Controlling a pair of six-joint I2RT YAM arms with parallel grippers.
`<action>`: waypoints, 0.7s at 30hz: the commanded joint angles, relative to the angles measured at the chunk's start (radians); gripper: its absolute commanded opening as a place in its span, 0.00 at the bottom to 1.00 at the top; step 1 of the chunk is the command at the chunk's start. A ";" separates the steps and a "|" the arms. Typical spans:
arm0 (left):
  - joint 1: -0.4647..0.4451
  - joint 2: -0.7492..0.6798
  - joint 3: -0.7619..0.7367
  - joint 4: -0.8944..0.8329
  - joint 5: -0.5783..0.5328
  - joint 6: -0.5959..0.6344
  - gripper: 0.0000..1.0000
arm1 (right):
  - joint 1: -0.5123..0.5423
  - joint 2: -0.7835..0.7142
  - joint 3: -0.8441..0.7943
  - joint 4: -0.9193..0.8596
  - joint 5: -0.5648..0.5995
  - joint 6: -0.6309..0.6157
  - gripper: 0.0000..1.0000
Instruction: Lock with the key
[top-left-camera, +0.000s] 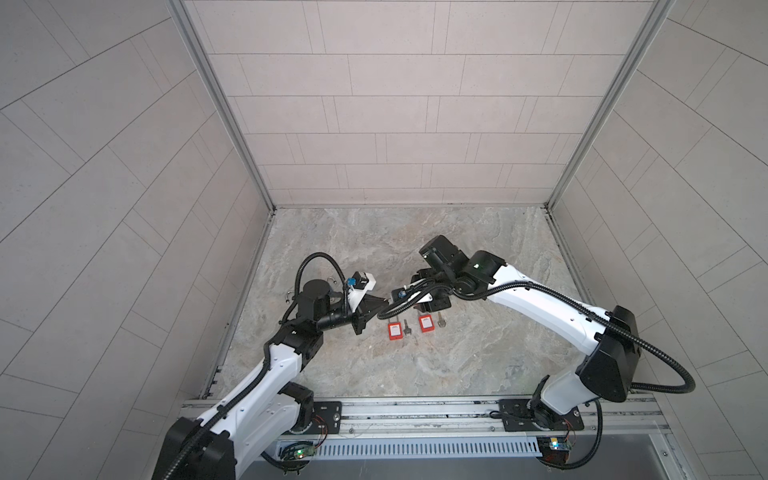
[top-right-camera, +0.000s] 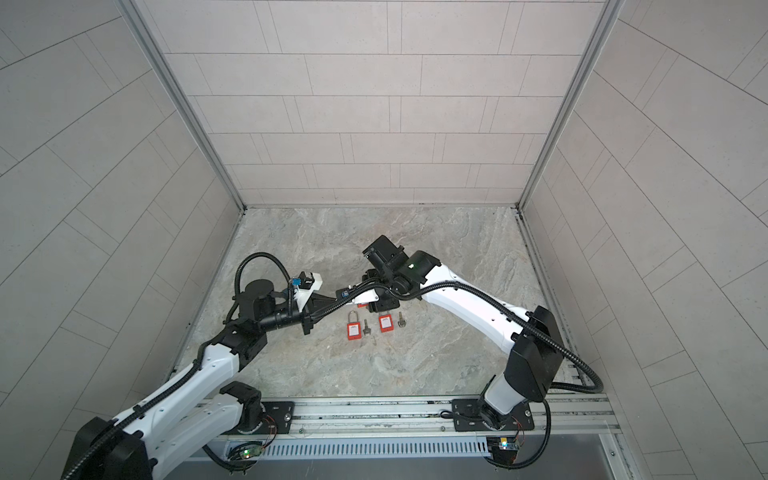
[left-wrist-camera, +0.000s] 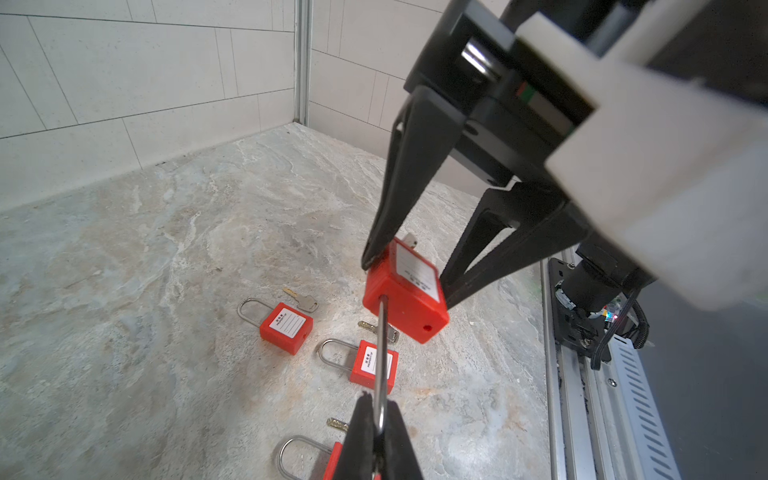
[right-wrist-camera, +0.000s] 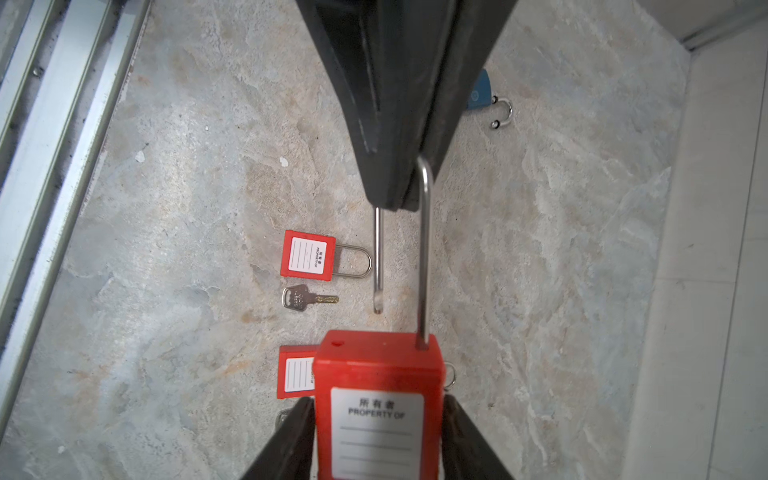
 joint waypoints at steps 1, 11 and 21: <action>-0.018 0.004 0.032 0.069 0.023 -0.005 0.00 | 0.003 -0.011 0.064 -0.072 -0.020 -0.029 0.63; -0.069 -0.007 0.045 0.069 -0.012 0.055 0.00 | -0.048 0.007 0.099 -0.191 -0.048 -0.025 0.70; -0.124 -0.020 0.033 0.086 -0.043 0.109 0.00 | -0.077 0.042 0.133 -0.278 -0.083 -0.035 0.53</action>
